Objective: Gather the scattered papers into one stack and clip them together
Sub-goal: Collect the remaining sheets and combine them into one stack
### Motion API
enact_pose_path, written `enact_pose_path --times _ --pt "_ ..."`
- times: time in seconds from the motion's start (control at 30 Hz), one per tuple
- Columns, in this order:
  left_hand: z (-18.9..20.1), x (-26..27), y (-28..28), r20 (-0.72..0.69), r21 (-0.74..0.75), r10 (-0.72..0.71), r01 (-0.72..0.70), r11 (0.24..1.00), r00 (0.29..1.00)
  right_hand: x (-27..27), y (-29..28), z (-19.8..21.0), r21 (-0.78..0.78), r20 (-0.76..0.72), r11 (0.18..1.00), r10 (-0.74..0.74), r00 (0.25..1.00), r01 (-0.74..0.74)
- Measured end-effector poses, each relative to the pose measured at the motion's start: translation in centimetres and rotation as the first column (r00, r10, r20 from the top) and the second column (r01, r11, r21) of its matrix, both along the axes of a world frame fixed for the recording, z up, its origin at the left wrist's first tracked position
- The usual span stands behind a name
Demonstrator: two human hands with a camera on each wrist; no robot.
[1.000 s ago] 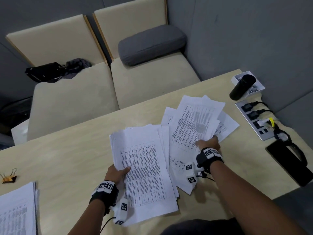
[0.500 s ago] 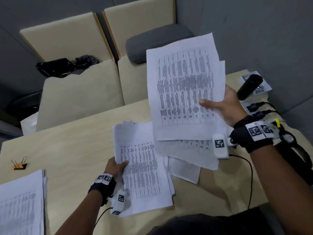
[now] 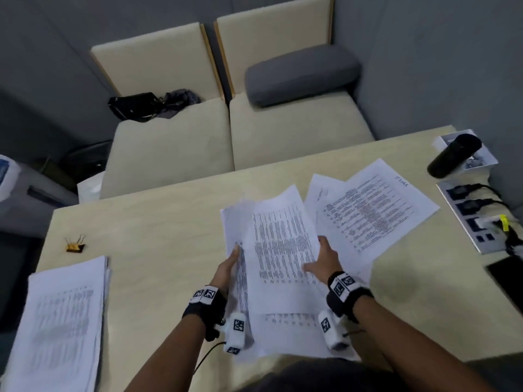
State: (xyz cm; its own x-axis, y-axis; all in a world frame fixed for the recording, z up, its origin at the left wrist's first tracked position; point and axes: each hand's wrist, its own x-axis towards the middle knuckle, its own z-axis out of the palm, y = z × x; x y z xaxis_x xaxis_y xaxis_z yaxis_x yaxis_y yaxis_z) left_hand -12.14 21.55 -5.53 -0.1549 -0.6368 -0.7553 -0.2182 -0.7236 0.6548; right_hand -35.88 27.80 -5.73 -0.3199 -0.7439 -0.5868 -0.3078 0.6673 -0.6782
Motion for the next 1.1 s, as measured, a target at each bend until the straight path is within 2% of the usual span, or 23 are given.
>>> enact_pose_path --times 0.13,0.23,0.27,0.33,0.4,0.43,0.5,0.57,0.7,0.8,0.9,0.97,1.1 --pt "-0.1 -0.5 1.4 0.217 -0.125 -0.045 0.074 0.989 0.975 2.3 1.0 -0.8 0.048 -0.066 0.991 0.127 0.990 -0.124" --pt "1.7 0.8 1.7 0.213 -0.242 -0.016 0.068 0.968 0.977 1.3 0.9 0.3 -0.053 -0.018 0.997 0.059 0.998 -0.059" --pt "2.8 1.4 1.8 0.187 -0.311 -0.005 0.064 0.948 0.982 0.8 0.5 1.0 -0.091 0.026 0.996 0.018 0.999 -0.016" --pt "5.2 2.9 1.9 0.131 -0.433 -0.001 0.058 0.900 0.991 -0.1 -0.5 2.6 -0.113 0.205 0.992 -0.037 0.978 0.061" --pt "7.7 4.5 1.9 0.046 -0.522 0.030 -0.002 0.853 0.998 0.4 -1.6 5.5 -0.153 0.375 0.987 0.012 0.927 0.049" --pt "8.9 5.2 1.7 -0.009 -0.558 0.056 -0.052 0.828 0.998 1.4 -2.1 7.6 -0.176 0.414 0.984 0.061 0.908 0.015" --pt "11.5 6.0 1.1 -0.119 -0.611 0.092 -0.146 0.778 0.989 3.1 -3.0 10.2 -0.262 0.400 0.965 0.126 0.908 -0.019" --pt "14.1 6.6 0.3 -0.194 -0.663 0.104 -0.208 0.719 0.976 5.7 -3.6 13.2 -0.390 0.403 0.920 0.126 0.907 0.046" --pt "17.4 8.2 -1.2 -0.316 -0.725 0.085 -0.298 0.621 0.945 10.3 -4.7 15.3 -0.523 0.395 0.829 0.028 0.918 0.199" --pt "16.8 9.7 -1.6 -0.308 -0.713 0.067 -0.276 0.645 0.949 12.3 -4.8 15.4 -0.548 0.399 0.792 -0.033 0.916 0.268" --pt "15.2 11.3 -2.0 -0.270 -0.676 0.099 -0.262 0.689 0.958 14.1 -4.5 15.4 -0.575 0.350 0.793 0.014 0.937 0.203" --pt "14.7 12.2 -2.3 -0.282 -0.690 0.091 -0.268 0.672 0.955 15.1 -4.8 14.7 -0.603 0.317 0.776 0.017 0.948 0.187" --pt "15.1 13.8 -3.5 -0.343 -0.709 0.023 -0.275 0.650 0.939 16.1 -5.3 14.6 -0.636 0.343 0.731 -0.019 0.939 0.247"
